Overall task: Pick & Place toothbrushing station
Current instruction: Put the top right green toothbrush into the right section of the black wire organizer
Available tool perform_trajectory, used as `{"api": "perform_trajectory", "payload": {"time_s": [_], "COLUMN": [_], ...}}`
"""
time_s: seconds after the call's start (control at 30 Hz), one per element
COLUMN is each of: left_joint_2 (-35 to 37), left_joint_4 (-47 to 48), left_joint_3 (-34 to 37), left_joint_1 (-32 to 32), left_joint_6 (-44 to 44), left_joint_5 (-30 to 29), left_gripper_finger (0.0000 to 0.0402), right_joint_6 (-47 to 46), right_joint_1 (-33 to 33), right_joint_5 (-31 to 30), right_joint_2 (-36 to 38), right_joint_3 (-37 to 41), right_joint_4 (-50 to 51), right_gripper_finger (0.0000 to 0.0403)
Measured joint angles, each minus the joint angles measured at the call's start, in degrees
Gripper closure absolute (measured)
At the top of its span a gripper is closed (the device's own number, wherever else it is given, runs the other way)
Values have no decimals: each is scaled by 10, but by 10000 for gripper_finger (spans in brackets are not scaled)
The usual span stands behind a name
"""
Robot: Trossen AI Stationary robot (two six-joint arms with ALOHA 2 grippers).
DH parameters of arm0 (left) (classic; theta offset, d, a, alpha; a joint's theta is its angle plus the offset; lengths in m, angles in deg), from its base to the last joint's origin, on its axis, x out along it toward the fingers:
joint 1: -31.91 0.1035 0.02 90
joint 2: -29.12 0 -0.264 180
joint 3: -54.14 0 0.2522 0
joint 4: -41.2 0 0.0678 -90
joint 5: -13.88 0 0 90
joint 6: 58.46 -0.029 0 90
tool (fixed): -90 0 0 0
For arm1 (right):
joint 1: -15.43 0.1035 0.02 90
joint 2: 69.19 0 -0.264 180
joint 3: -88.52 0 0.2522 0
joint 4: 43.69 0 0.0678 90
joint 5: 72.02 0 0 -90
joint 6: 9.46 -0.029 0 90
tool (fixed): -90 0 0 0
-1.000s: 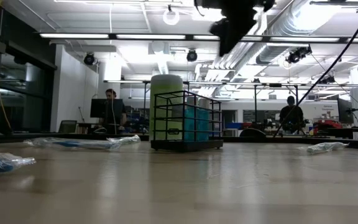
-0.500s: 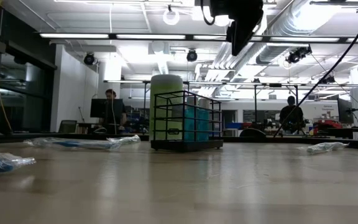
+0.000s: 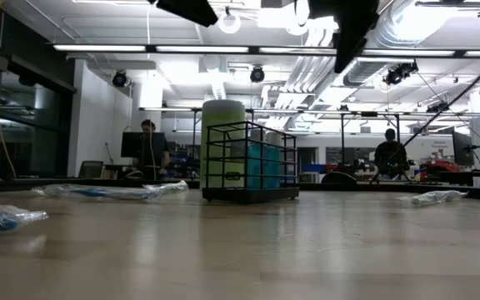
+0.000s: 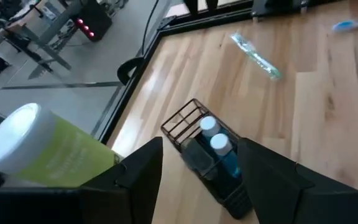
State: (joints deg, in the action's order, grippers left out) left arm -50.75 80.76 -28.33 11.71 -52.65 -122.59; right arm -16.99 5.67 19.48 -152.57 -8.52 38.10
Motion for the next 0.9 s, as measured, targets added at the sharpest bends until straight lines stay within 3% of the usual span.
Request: {"api": "perform_trajectory", "payload": {"time_s": [0.2,0.47,0.67,0.9], "left_joint_2": [1,1,1,1], "left_joint_4": [0,-50,-95,-98], "left_joint_3": [20,85,116,117], "left_joint_1": [45,106,153,187], "left_joint_6": [-12,-14,-36,-47], "left_joint_5": [28,89,185,230], "left_gripper_finger": [201,201,201,201], "right_joint_6": [-76,-158,-152,-126], "right_joint_1": [5,31,38,37], "right_joint_5": [-1,-21,-37,-77], "right_joint_2": [107,207,225,198], "right_joint_3": [124,259,315,328], "right_joint_4": [-72,-86,-96,-125], "right_gripper_finger": [284,284,284,284]}}
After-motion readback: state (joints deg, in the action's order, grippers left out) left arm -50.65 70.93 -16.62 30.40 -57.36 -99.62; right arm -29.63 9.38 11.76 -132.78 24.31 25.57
